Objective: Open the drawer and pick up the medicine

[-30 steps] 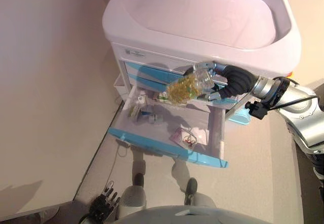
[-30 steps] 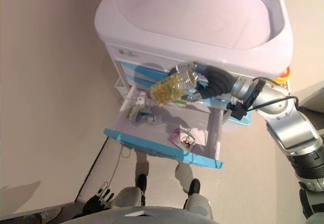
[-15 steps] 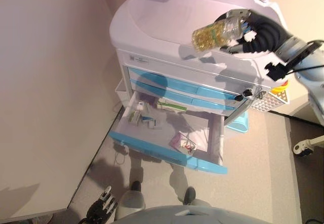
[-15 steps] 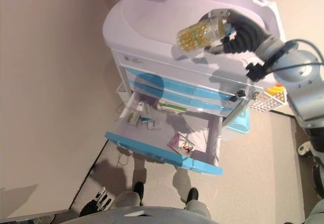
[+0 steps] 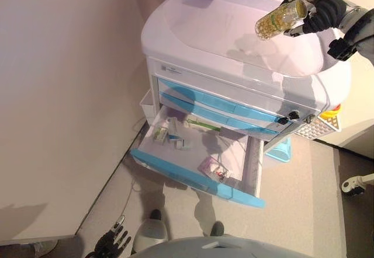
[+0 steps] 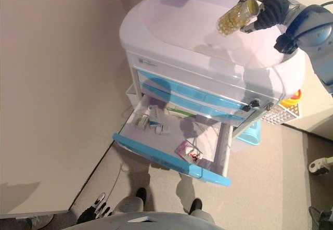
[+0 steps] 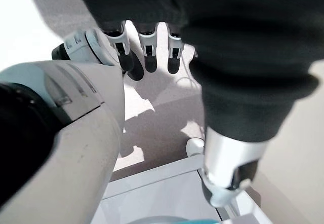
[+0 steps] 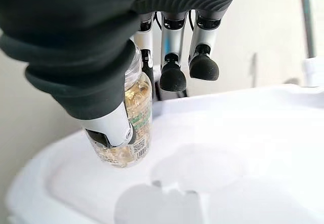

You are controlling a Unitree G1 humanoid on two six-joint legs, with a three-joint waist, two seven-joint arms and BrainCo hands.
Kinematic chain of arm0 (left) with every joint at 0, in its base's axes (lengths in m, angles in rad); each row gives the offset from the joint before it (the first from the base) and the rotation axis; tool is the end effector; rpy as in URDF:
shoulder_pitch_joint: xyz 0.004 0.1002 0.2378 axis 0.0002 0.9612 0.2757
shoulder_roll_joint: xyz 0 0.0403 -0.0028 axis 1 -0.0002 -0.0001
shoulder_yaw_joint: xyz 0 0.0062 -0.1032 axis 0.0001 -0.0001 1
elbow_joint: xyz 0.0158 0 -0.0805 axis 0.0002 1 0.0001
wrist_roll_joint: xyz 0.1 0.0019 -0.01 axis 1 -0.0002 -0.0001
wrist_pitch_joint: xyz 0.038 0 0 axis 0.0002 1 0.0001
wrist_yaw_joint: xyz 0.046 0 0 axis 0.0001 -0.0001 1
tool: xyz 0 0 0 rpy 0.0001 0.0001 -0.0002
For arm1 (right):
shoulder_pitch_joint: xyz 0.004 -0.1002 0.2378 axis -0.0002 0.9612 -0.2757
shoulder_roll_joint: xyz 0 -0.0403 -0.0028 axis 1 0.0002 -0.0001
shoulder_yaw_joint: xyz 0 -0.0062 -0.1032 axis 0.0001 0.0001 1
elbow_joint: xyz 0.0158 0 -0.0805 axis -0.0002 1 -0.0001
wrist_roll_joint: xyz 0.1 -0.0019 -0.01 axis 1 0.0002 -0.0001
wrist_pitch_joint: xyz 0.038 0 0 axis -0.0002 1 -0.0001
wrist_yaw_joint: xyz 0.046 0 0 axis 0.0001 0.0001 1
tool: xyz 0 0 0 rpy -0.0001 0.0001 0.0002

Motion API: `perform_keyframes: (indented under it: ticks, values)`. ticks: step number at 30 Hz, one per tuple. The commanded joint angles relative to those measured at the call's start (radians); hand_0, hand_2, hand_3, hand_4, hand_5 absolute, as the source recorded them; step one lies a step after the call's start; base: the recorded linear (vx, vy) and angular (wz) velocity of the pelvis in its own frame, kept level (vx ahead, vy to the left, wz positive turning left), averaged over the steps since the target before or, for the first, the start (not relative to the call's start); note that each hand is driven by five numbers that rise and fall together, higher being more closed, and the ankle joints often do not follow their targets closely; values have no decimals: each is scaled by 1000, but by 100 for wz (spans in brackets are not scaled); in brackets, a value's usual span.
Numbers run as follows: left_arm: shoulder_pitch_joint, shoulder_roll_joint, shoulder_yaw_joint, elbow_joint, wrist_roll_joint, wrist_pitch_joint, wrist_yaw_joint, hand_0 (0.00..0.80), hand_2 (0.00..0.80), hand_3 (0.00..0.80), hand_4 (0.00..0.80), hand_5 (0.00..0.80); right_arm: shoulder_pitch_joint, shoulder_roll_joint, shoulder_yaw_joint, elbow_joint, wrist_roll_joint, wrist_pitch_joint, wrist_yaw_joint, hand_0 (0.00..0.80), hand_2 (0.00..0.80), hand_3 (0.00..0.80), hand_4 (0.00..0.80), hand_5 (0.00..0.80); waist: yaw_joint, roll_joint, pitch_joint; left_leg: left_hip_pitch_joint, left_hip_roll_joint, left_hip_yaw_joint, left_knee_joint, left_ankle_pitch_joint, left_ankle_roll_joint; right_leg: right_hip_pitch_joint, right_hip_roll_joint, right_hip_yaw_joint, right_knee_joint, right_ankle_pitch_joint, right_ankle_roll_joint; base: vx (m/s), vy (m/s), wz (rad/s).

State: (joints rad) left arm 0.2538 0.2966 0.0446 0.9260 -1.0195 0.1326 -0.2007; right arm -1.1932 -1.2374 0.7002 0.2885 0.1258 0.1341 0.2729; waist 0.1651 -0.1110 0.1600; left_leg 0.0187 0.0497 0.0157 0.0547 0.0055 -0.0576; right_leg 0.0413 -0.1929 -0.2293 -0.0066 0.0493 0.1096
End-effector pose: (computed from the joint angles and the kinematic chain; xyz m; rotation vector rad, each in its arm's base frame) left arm 0.0276 0.2521 -0.1033 -0.7987 0.9615 0.5592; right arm 0.2907 -0.2602 0.3265 -1.2963 -0.2102 0.1019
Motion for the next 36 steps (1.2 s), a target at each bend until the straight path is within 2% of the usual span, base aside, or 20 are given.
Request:
perform_keyframes:
  ticks: [1, 8, 16, 23, 36]
  values:
    - [14, 69, -8, -6, 30, 17, 6, 0, 0, 0, 0, 0, -192, -66, 97, 31, -34, -43, 27, 800, 800, 800, 800, 800, 43, -14, -22, 13, 19, -14, -28, 7, 24, 30, -35, -17, 86, -13, 28, 14, 4, 4]
    - [24, 79, -1, -22, 42, 29, 7, 0, 0, 0, 0, 0, -254, -57, 217, 78, -45, -109, 138, 800, 800, 800, 800, 800, 58, -17, -23, 16, 16, -23, -37, 13, 25, 33, -38, -28, 84, -12, 28, 11, 3, 5]
    - [22, 86, 9, -29, 52, 41, 14, 0, 0, 0, 0, 0, -203, -33, 225, 133, -38, -158, 288, 800, 800, 800, 800, 800, 70, -20, -16, 14, 14, -35, -39, 13, 25, 32, -37, -33, 84, -11, 27, 0, -8, 5]
    - [25, 91, 7, -35, 60, 46, 4, 0, 0, 0, 0, 0, -169, -6, 234, 226, -67, -205, 330, 800, 800, 800, 800, 800, 90, -12, -8, 11, 14, -47, -37, 17, 23, 36, -39, -45, 84, -12, 26, -1, -1, 1]
    - [22, 100, 1, -40, 61, 61, 4, 0, 0, 0, 0, 0, -199, 17, 284, 331, -146, -244, 312, 800, 800, 800, 800, 800, 108, -1, -1, 8, 11, -62, -38, 22, 19, 36, -43, -54, 89, -13, 26, -1, 4, 3]
